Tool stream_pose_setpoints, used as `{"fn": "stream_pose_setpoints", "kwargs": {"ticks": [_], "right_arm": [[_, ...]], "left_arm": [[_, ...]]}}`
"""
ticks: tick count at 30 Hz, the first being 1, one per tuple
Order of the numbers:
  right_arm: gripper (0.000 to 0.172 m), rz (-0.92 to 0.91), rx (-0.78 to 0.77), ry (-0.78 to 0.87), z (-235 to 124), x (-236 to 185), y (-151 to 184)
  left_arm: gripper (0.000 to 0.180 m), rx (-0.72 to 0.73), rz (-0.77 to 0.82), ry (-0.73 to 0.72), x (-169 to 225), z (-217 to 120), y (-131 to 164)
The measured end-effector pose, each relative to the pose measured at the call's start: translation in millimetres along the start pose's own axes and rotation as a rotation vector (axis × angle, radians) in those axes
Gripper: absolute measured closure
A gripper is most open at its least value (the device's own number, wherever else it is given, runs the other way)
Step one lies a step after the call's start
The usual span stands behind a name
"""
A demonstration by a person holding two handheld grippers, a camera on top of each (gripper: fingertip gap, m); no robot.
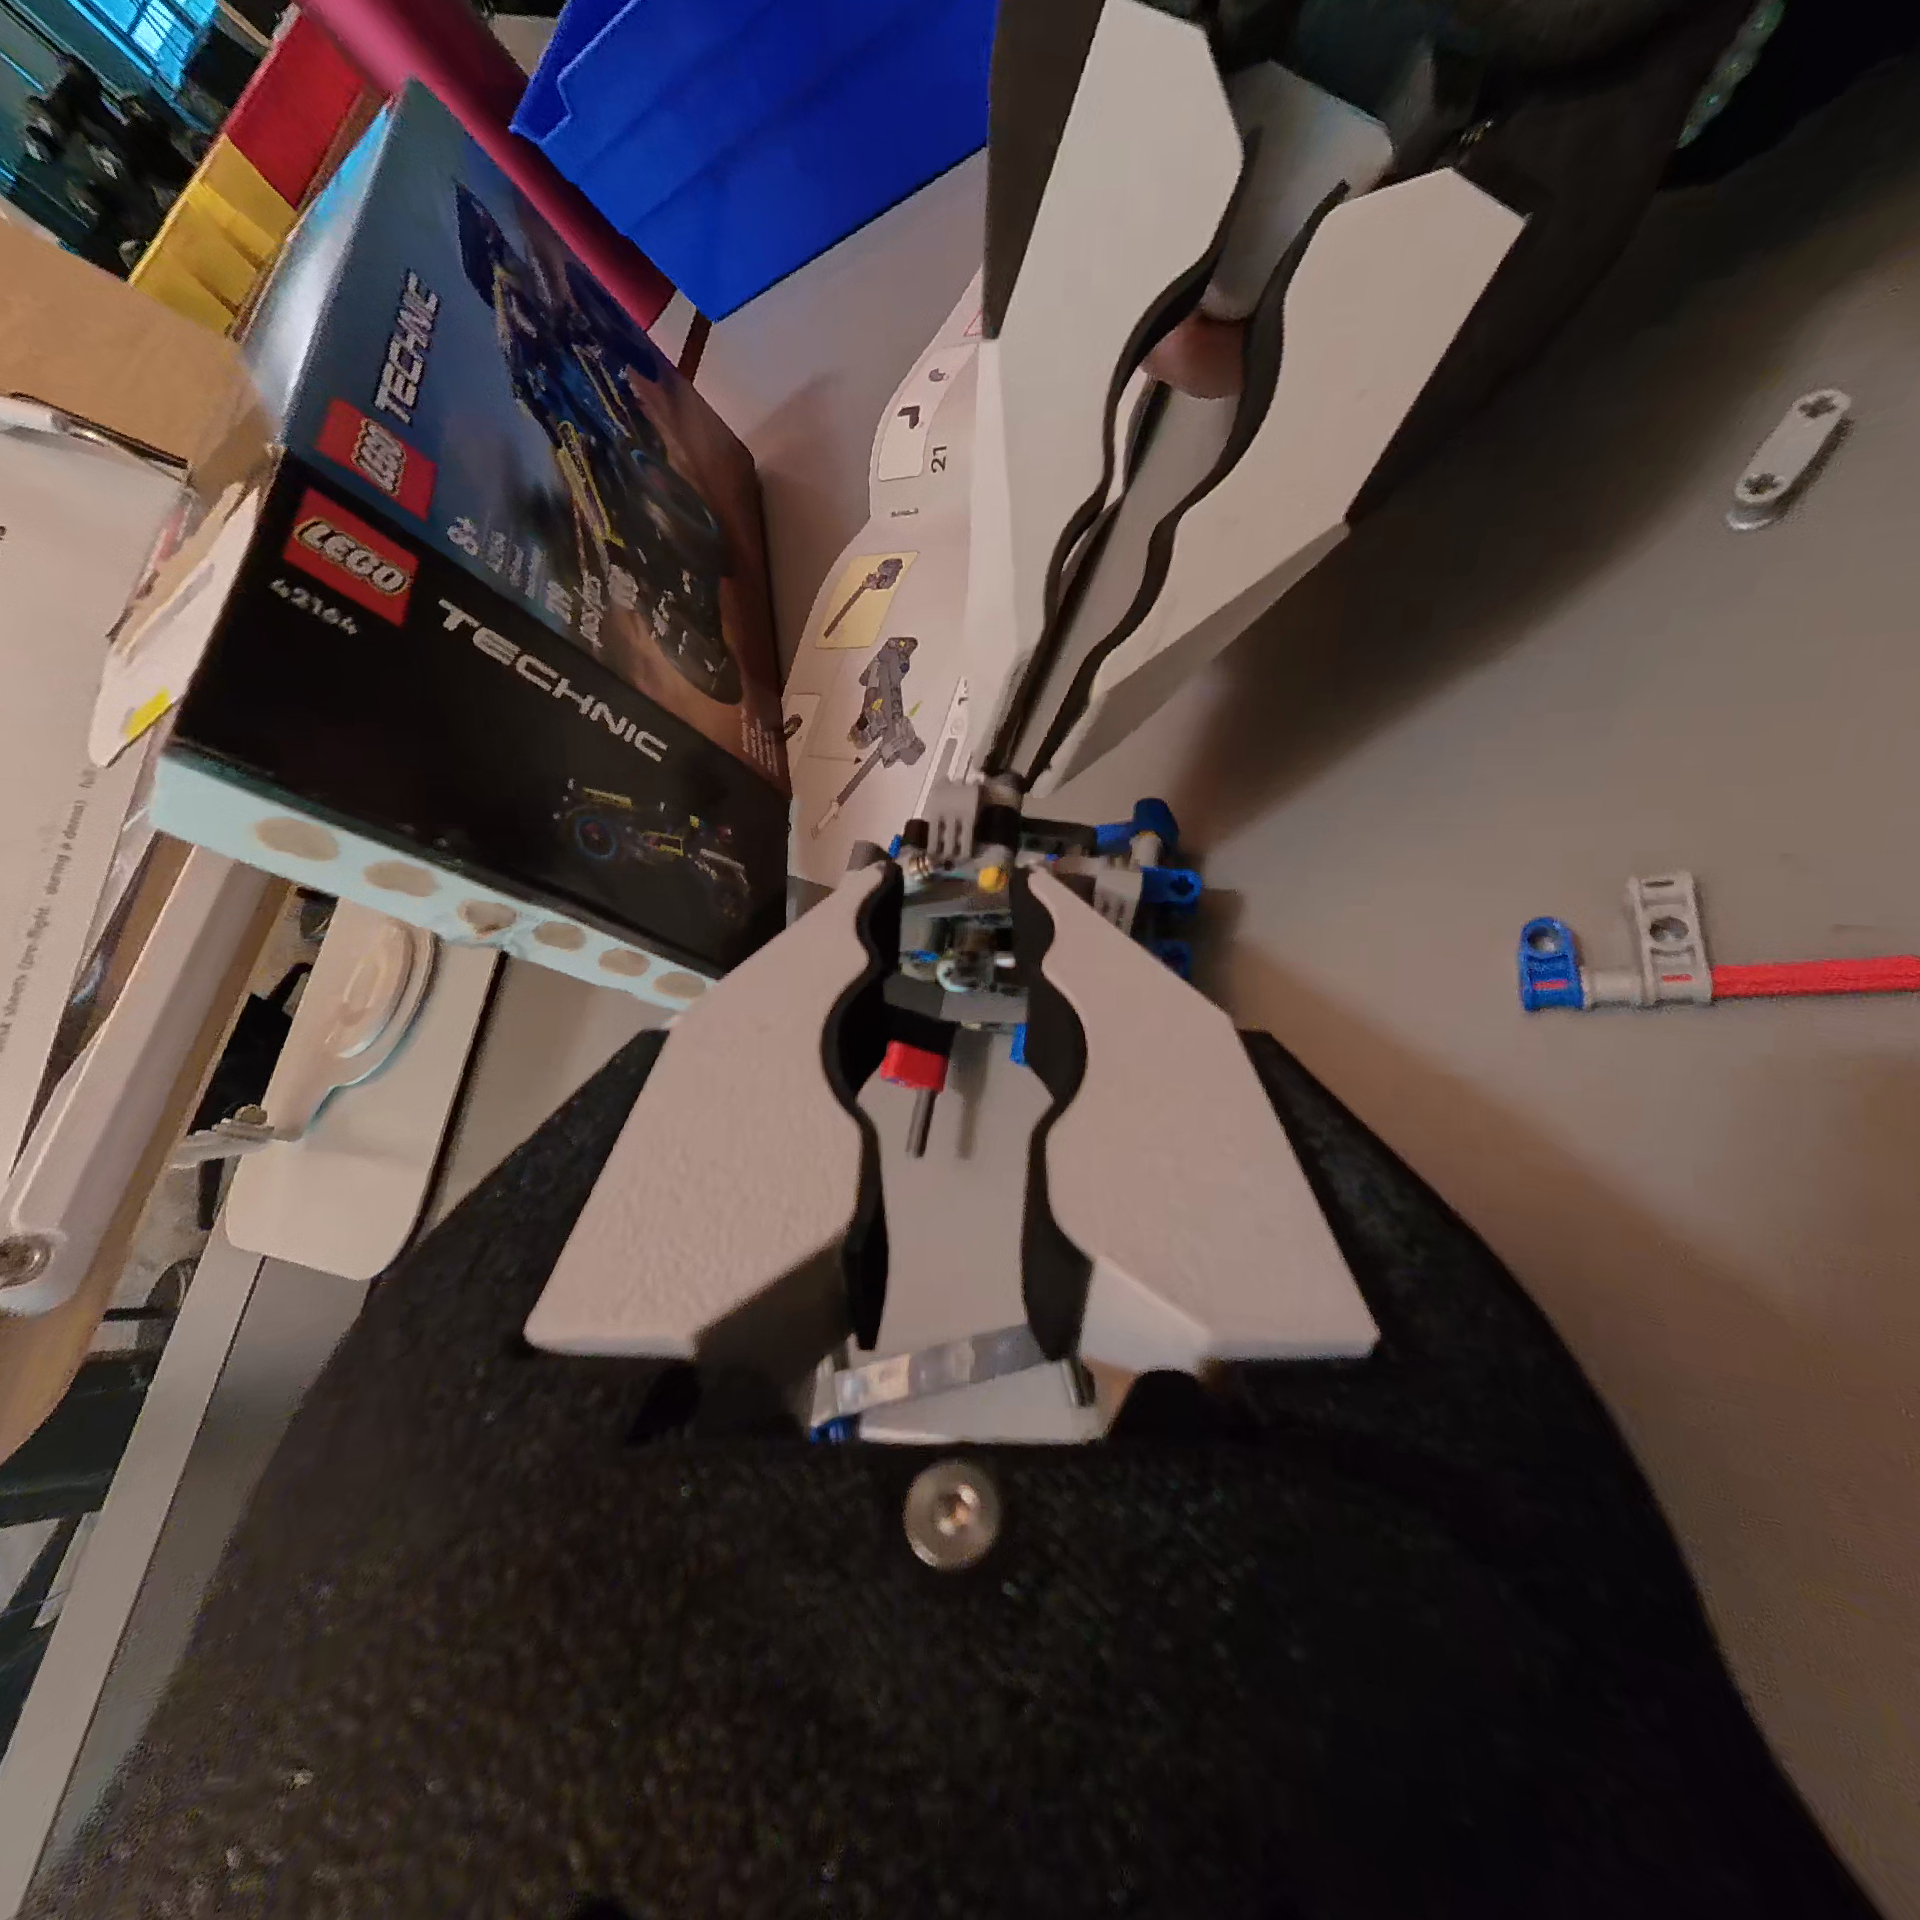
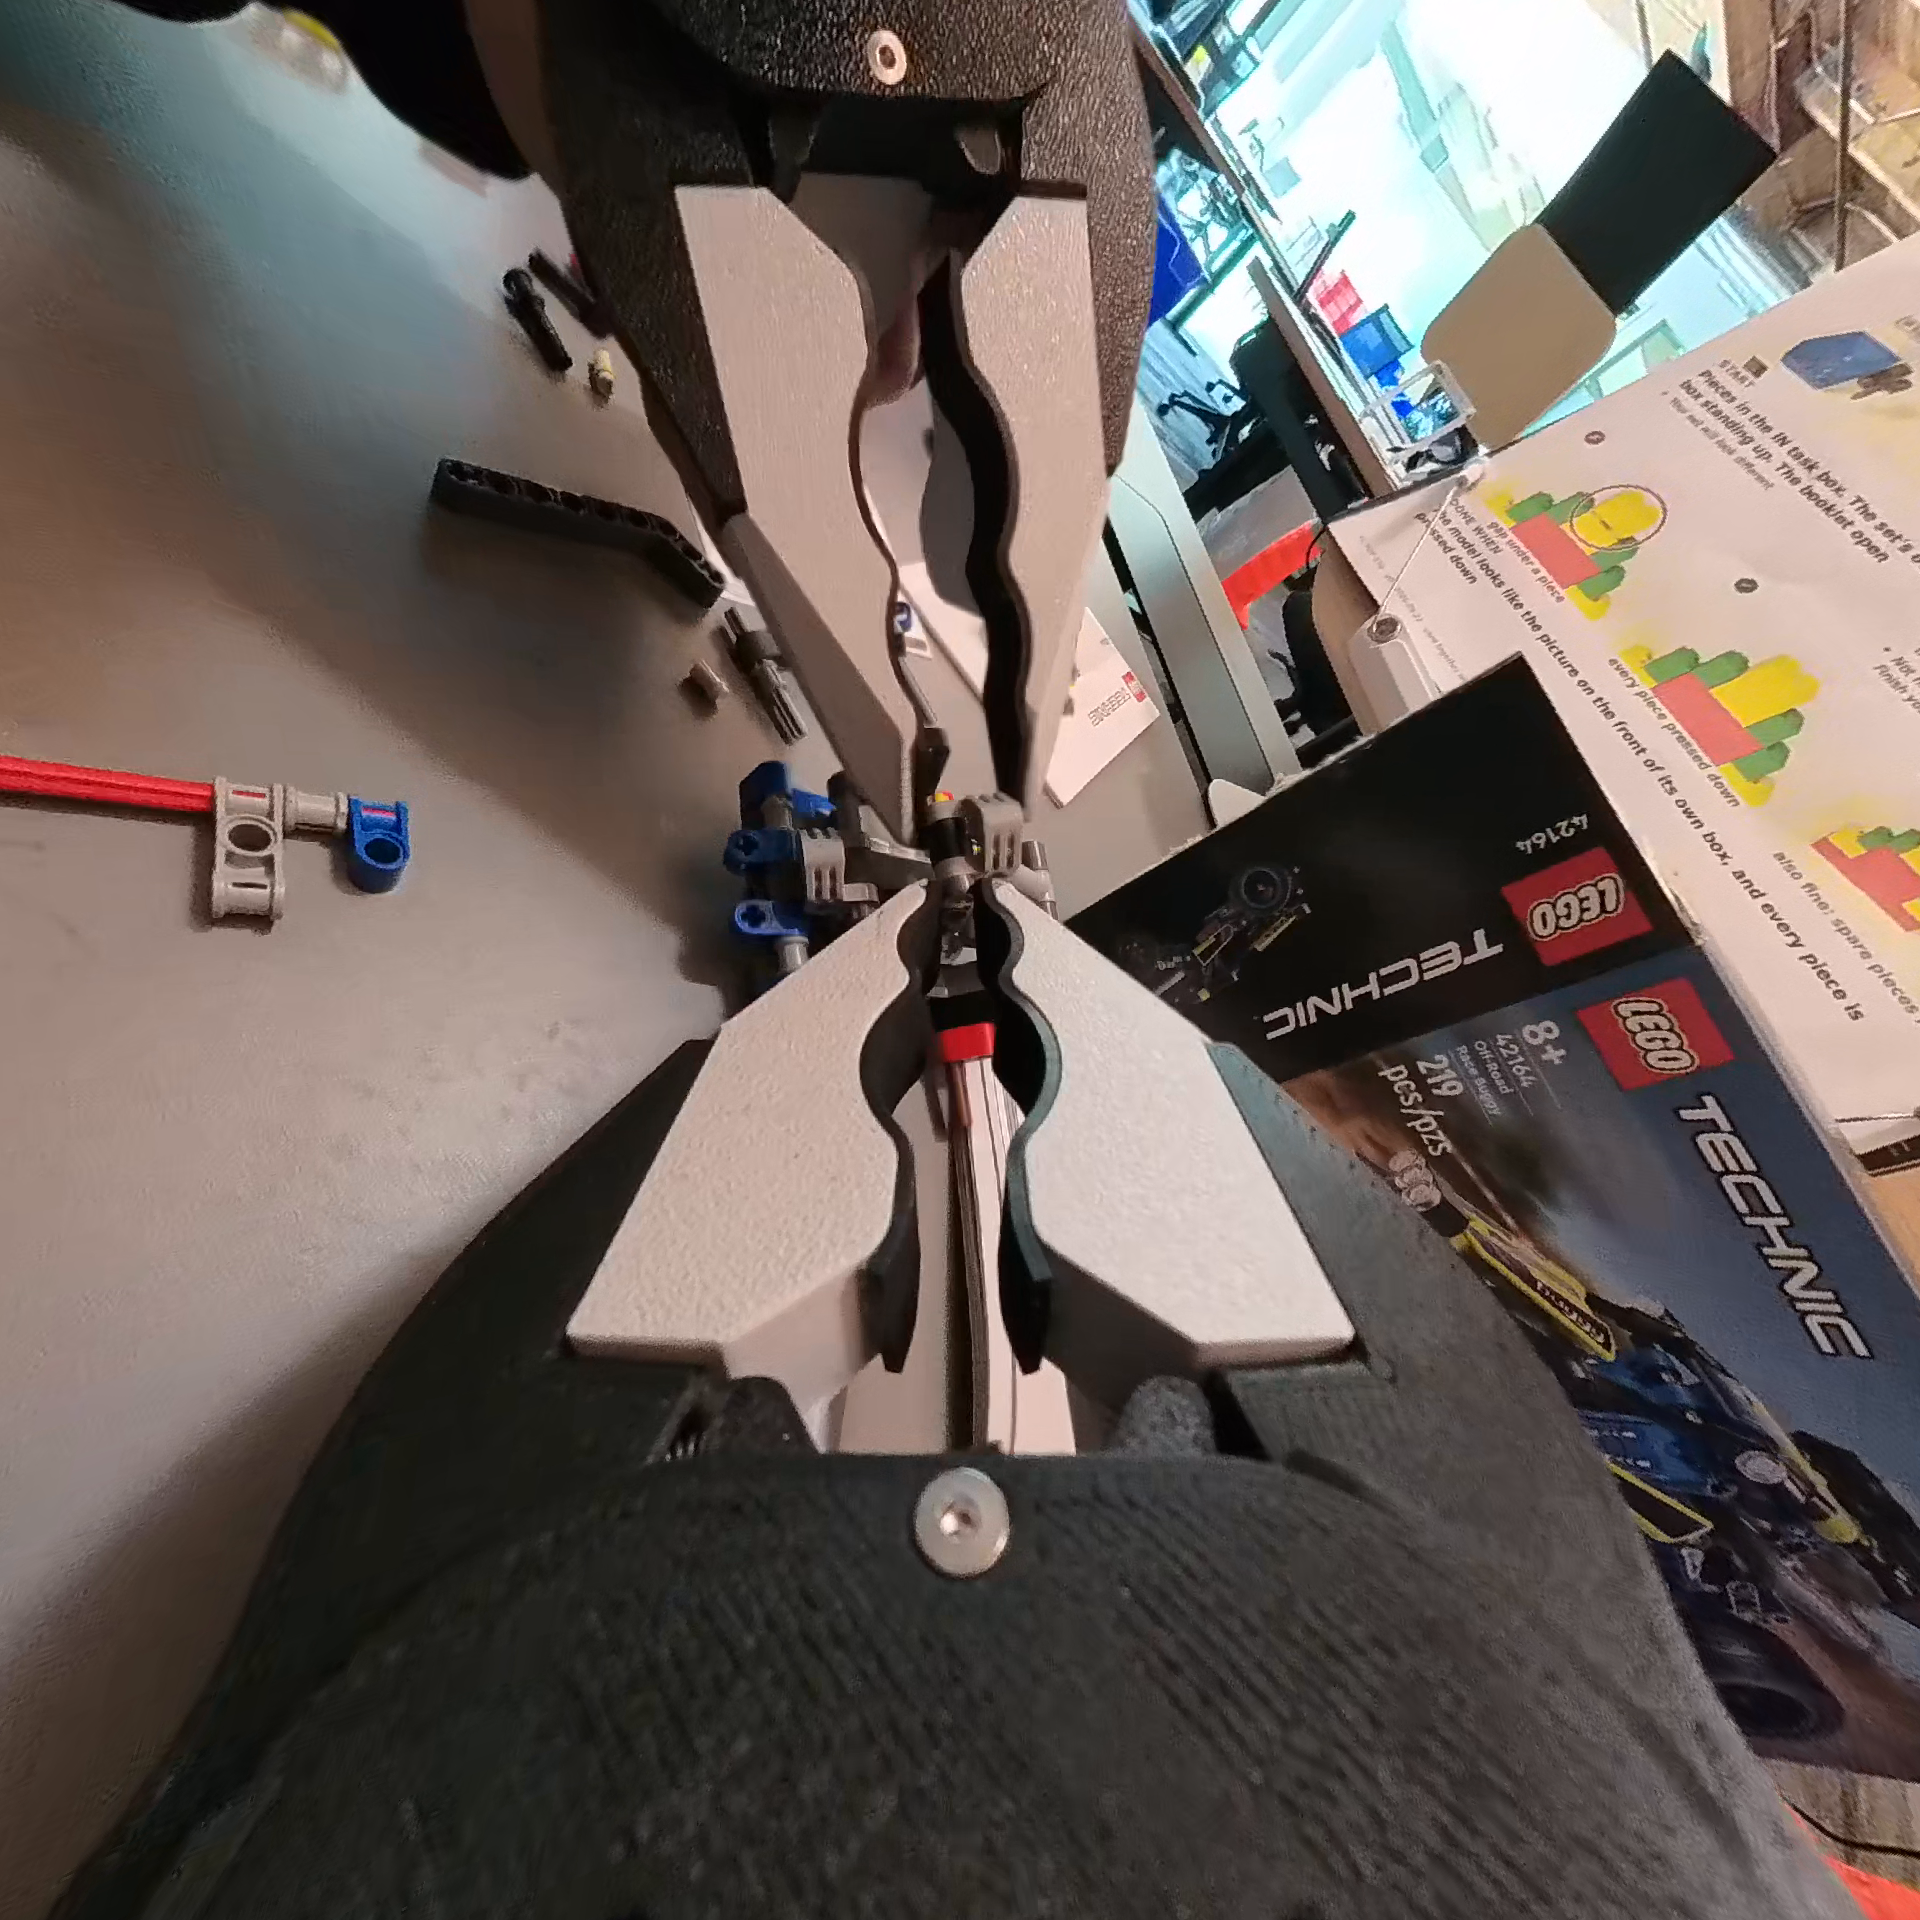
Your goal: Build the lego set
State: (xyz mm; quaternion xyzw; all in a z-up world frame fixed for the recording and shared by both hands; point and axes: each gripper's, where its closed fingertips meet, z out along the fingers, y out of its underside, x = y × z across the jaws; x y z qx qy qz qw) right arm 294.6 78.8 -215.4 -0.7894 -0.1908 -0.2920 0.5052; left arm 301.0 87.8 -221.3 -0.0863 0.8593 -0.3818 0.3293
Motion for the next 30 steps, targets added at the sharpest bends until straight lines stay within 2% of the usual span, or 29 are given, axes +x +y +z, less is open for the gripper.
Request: {"fn": "stream_pose_setpoints", "kwargs": {"ticks": [3, 5, 9, 14, 30], "right_arm": [[0.169, -0.003, -0.004, 0.016, 0.4, 1.6, 1.6], [0.169, 0.014, 0.011, 0.012, 0.3, 0.9, 0.5], [0.169, 0.018, 0.014, 0.026, 1.0, 2.1, 1.2], [0.169, 0.029, 0.025, 0.025, 1.3, 1.0, -1.0], [0.168, 0.077, 0.058, 0.032, 2.7, 1.7, -2.7]], "left_arm": [[0.157, 0.013, -0.021, 0.018, -4.2, -12.3, -0.7], [0.164, 0.005, -0.052, 0.057, -3.2, -19.5, 1.1], [0.164, -0.058, -0.071, 0.102, 3.6, -17.5, 13.0], [0.176, -0.041, -0.071, 0.082, 3.8, -12.7, 10.9], [0.176, 0.005, -0.07, 0.038, 0.4, -11.4, 12.1]]}}
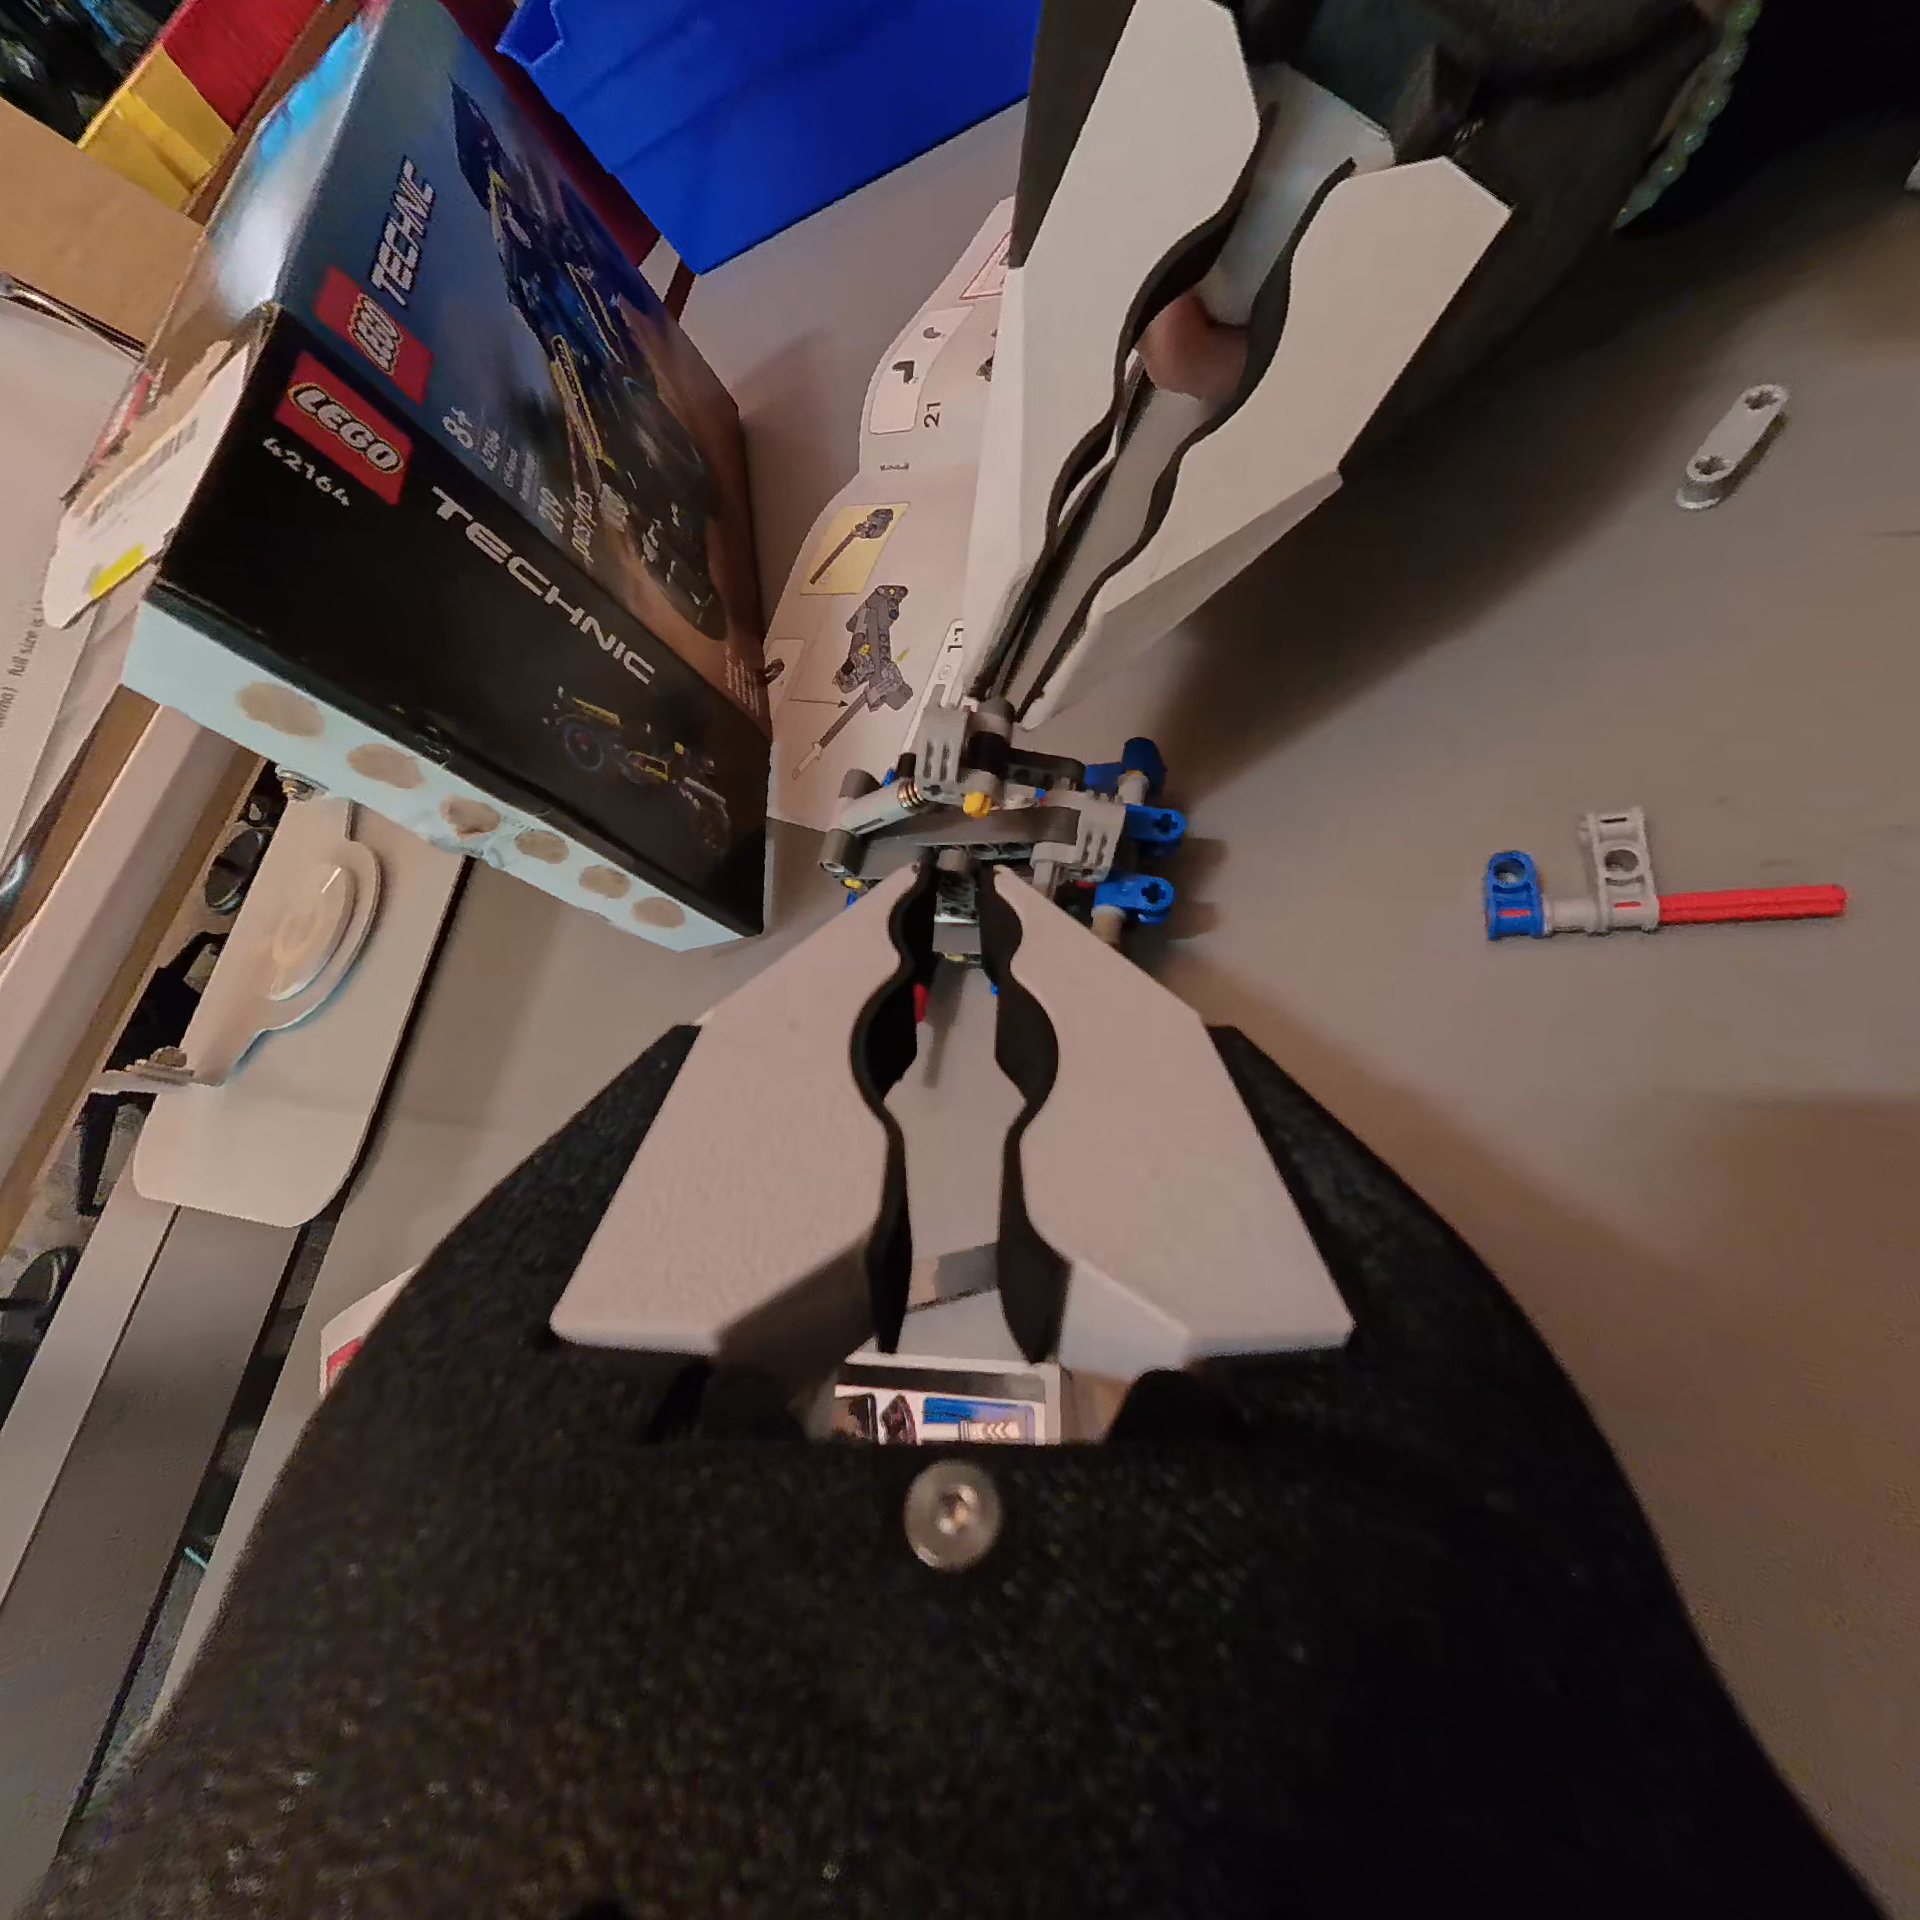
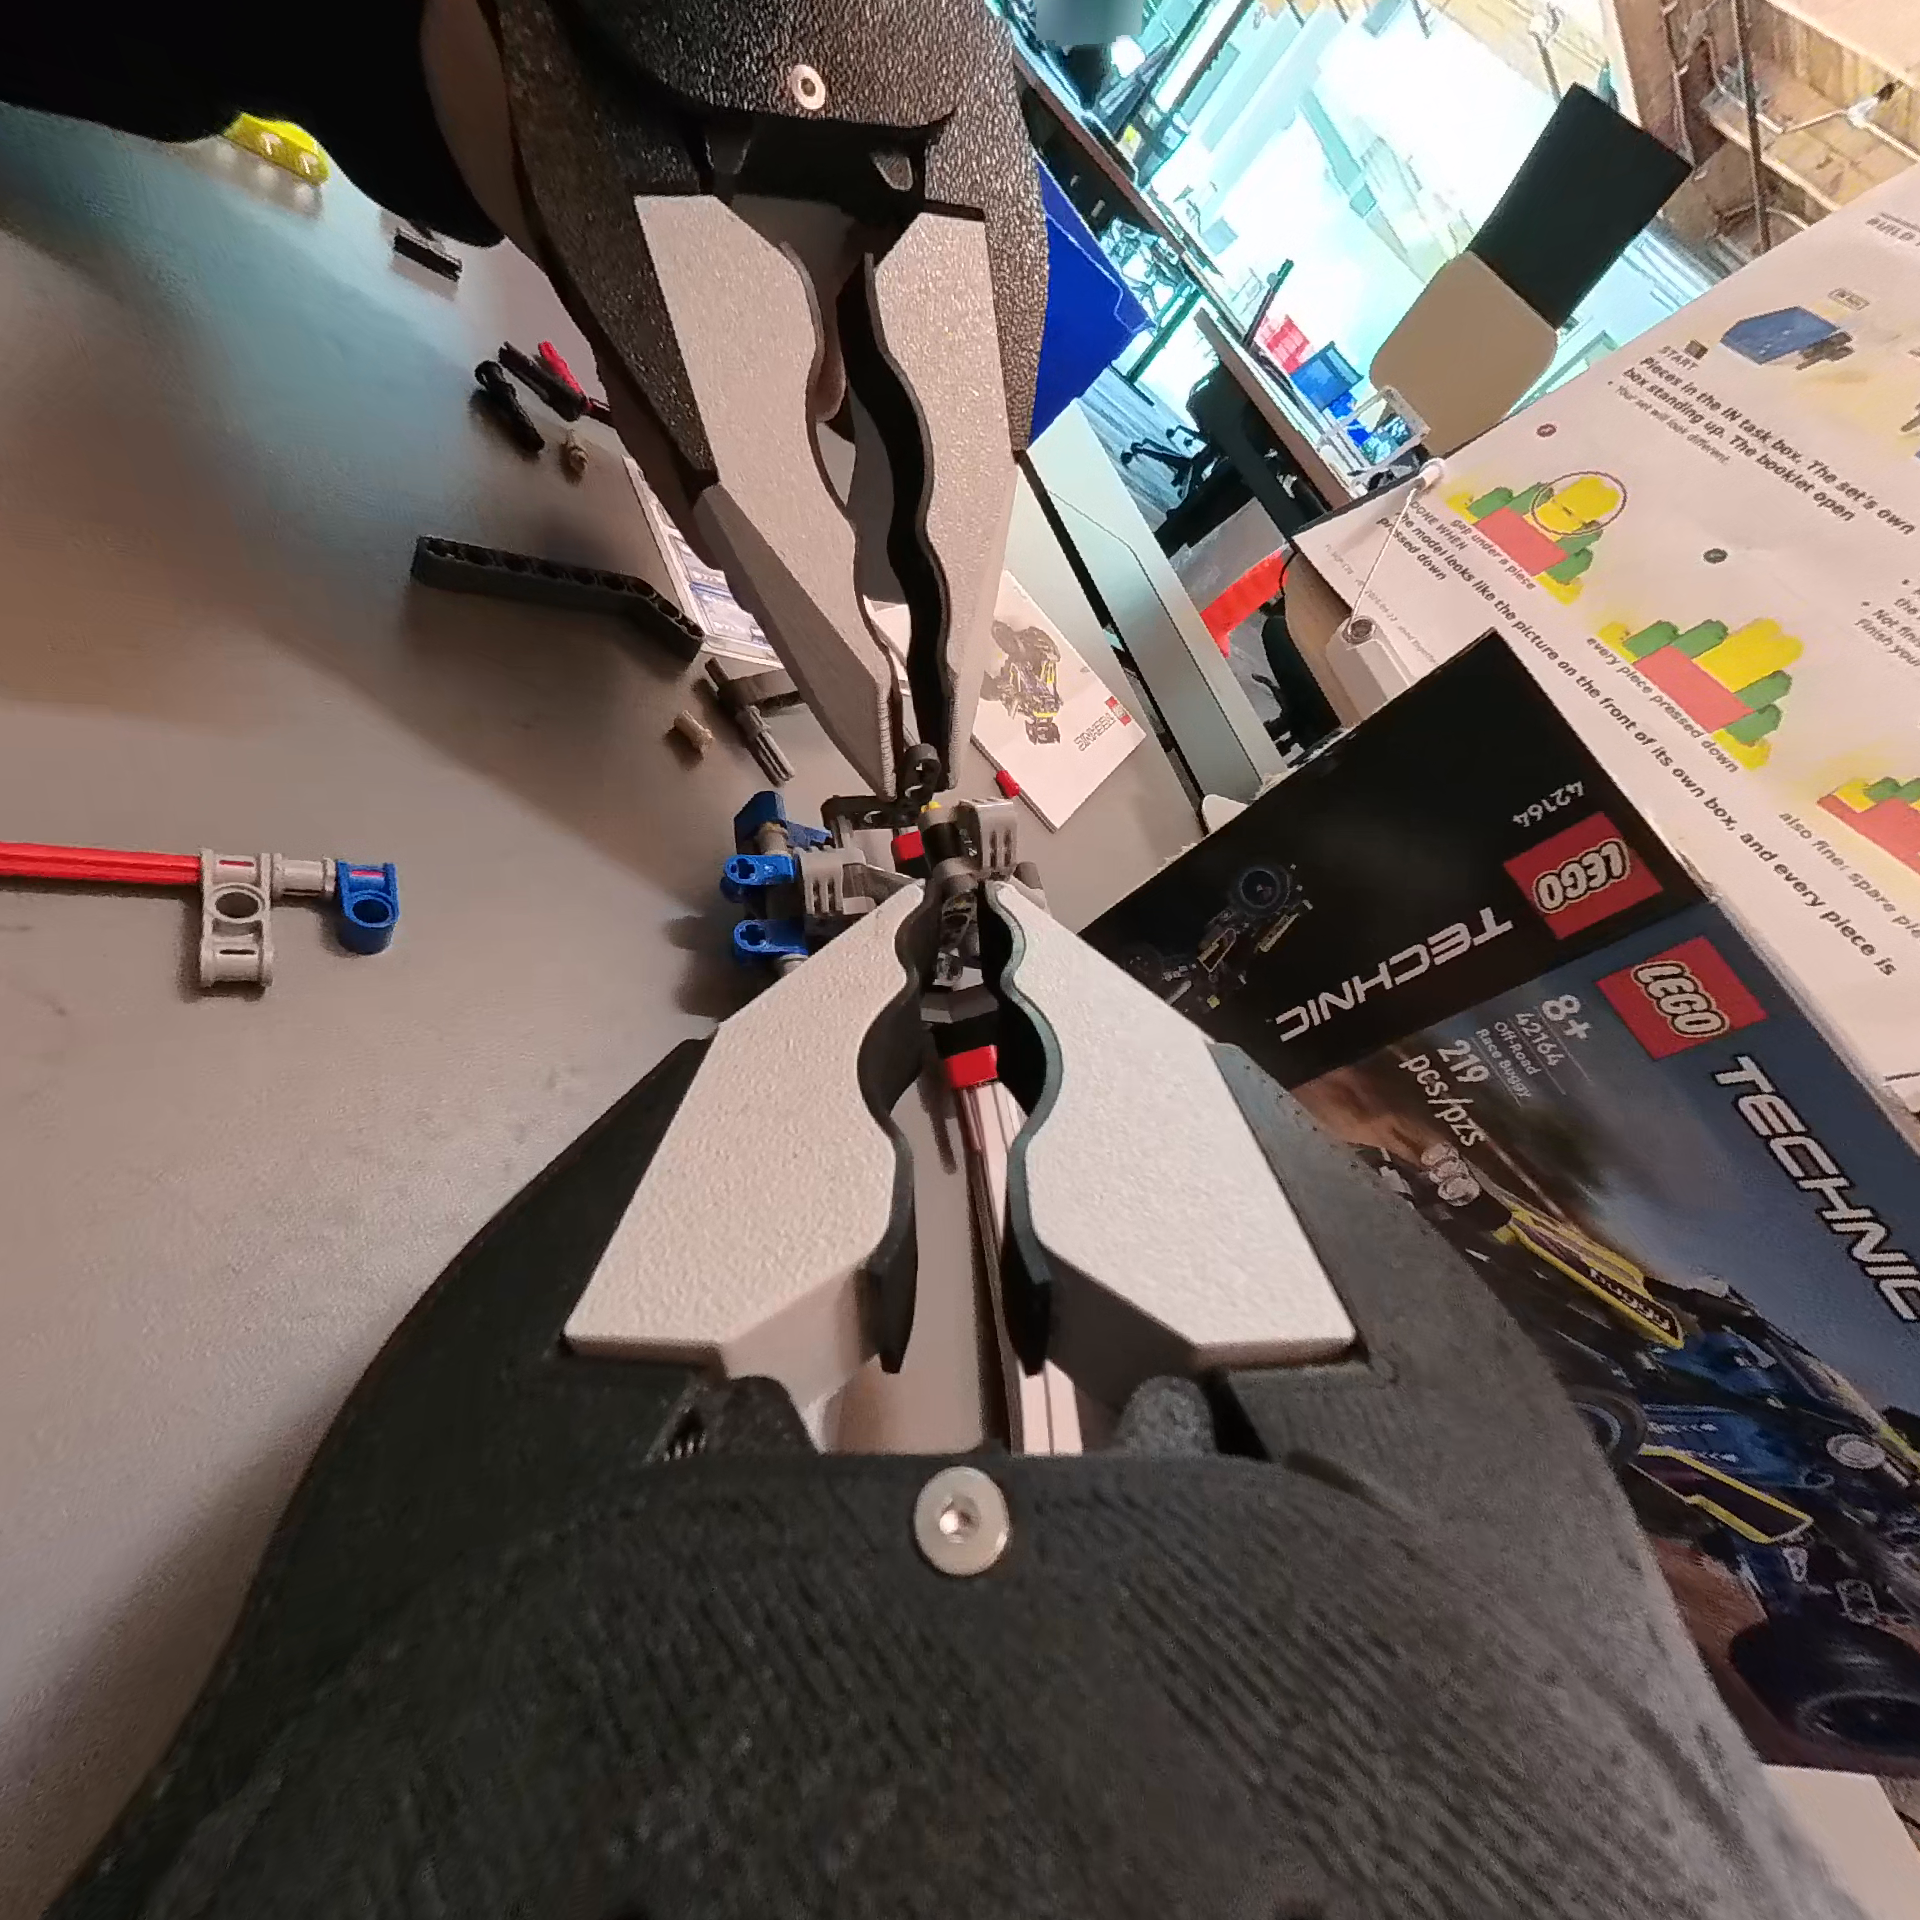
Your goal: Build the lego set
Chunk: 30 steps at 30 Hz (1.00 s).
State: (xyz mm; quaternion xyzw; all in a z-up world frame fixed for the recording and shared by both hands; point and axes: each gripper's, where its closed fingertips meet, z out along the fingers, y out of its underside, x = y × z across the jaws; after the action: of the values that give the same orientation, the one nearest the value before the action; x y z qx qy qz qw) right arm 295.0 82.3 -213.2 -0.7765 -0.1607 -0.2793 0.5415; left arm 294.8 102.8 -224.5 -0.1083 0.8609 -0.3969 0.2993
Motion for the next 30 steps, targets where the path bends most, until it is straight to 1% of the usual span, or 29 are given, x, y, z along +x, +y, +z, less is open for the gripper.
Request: {"fn": "stream_pose_setpoints", "kwargs": {"ticks": [3, 5, 6, 7, 9, 11, 12, 14, 17, 20, 22, 24, 25, 30], "right_arm": [[0.165, 0.013, -0.005, 0.013, -0.5, 2.2, 1.3], [0.162, 0.047, -0.002, -0.01, 0.7, -0.9, 0.0], [0.164, 0.044, 0.002, -0.009, 0.9, -1.2, -1.0], [0.166, 0.03, 0.001, -0.005, 0.9, -1.4, -1.3], [0.164, 0.006, -0.02, 0.003, -0.3, -1.0, 1.2], [0.16, 0.003, -0.057, -0.014, -5.3, -1.4, 5.4], [0.158, 0.021, -0.072, -0.033, -8.6, -2.2, 7.1], [0.154, 0.098, -0.091, -0.073, -13.3, -3.5, 10.5], [0.155, 0.202, -0.117, -0.142, -11.1, -9.5, 17.8], [0.158, 0.154, -0.148, -0.157, -3.6, -10.9, 25.6], [0.16, 0.172, -0.124, -0.191, 0.3, -13.8, 21.2], [0.166, 0.18, -0.131, -0.215, 1.8, -16.5, 21.7], [0.171, 0.172, -0.134, -0.222, 1.9, -18.2, 21.9], [0.172, 0.136, -0.138, -0.194, 2.4, -18.1, 22.5]], "left_arm": [[0.177, 0.005, 0.007, -0.004, 0.5, 0.8, -1.5], [0.176, 0.009, -0.001, 0.004, 1.4, 1.0, -1.6], [0.176, 0.006, -0.005, 0.015, 2.4, 0.4, -0.8], [0.172, -0.001, -0.01, 0.024, 2.7, -0.5, 0.9], [0.165, -0.02, -0.018, 0.032, 1.1, -3.4, 6.0], [0.165, -0.038, -0.037, 0.06, 2.5, -6.5, 10.7], [0.164, -0.047, -0.051, 0.088, 6.0, -6.9, 12.7], [0.165, -0.06, -0.057, 0.087, 6.2, -5.1, 14.9], [0.169, -0.06, -0.059, 0.096, 8.2, -2.4, 13.8], [0.169, -0.053, -0.073, 0.105, 9.4, -0.2, 12.9], [0.17, -0.056, -0.08, 0.116, 11.2, 1.5, 13.6], [0.174, -0.058, -0.081, 0.119, 12.3, 3.7, 14.0], [0.178, -0.054, -0.077, 0.124, 13.6, 4.3, 13.2], [0.179, -0.054, -0.08, 0.125, 13.8, 5.2, 14.0]]}}
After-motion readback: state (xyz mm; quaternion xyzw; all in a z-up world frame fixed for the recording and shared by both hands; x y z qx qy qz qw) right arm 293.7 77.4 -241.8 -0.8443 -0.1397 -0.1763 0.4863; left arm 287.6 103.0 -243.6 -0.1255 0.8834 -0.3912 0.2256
